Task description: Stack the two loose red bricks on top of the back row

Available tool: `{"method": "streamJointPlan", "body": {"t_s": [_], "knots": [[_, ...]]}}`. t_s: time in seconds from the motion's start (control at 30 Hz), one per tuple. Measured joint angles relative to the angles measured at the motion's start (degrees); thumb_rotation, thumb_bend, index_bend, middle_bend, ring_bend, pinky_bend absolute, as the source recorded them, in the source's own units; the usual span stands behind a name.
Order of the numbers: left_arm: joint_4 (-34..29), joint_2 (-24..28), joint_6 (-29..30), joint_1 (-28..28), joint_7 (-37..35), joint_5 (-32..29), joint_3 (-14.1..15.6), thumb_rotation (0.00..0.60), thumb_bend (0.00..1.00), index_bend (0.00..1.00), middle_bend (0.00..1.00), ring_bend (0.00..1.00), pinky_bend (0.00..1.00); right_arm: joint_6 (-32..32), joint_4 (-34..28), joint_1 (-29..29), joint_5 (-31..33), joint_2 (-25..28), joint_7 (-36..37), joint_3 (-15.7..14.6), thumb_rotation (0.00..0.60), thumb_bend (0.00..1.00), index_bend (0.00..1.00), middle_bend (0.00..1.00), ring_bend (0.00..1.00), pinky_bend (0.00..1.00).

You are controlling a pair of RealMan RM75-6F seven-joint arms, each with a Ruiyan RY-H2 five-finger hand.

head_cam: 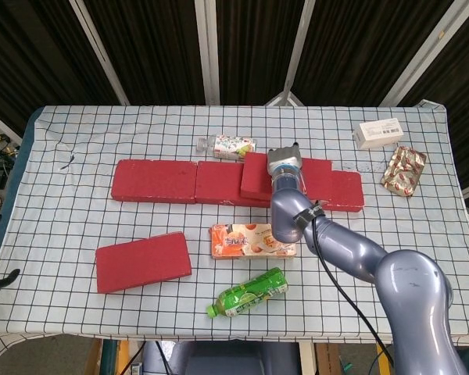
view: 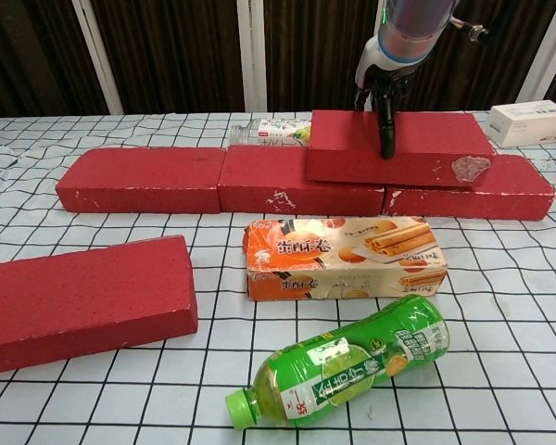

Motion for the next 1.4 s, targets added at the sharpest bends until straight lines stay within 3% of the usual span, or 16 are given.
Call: {"method": "streamJointPlan", "body": {"t_s": [0.73, 1.4], "knots": [[0.41, 0.19, -0.31, -0.17, -0.4, -0.71, -0.17, 0.6, 0.0, 0.0, 0.0, 0.0, 0.18, 2.77, 4.04, -2.23, -4.19, -5.0, -6.86, 10.17, 0.6, 0.22, 0.41, 0.29, 0.18, 0.0], [0.22, 0.05, -0.26, -0.2, -0.06, -0.93, -0.11, 0.6, 0.0, 0.0, 0.0, 0.0, 0.18, 3.38, 5.03, -3.82, -6.58, -6.49, -9.79, 14.5, 0.6, 0.22, 0.39, 0.28, 0.14, 0.0]]}}
